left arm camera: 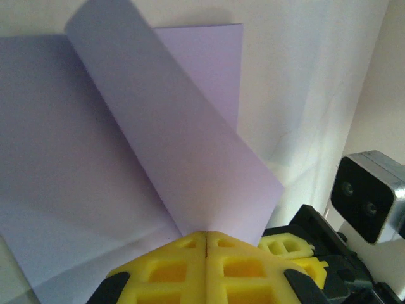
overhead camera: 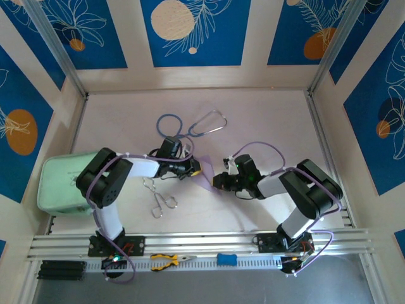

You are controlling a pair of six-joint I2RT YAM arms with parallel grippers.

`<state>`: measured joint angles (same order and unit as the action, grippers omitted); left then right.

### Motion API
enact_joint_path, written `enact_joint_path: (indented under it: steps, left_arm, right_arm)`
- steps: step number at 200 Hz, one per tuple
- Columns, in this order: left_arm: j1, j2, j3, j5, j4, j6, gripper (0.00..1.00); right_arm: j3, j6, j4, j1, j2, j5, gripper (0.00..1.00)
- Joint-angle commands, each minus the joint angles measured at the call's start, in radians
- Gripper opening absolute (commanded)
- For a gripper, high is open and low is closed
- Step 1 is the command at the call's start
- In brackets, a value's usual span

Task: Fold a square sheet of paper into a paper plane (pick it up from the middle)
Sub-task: Fourth fold the wing at the center of the table.

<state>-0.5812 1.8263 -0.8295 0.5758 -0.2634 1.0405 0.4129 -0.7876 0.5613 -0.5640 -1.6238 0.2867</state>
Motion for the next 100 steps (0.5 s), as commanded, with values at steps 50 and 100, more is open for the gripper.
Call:
enact_joint_path:
  steps: [50,100]
  left_arm:
    - [-0.006,0.058,0.001,-0.034,0.064,-0.035,0.00]
    - [-0.006,0.075,0.020,-0.050,0.064,-0.038,0.00]
  right_arm:
    - [0.012,-0.059,-0.035,0.004,-0.034,0.023,0.08]
    - [-0.001,-0.084,-0.019,0.002,-0.029,0.011,0.08]
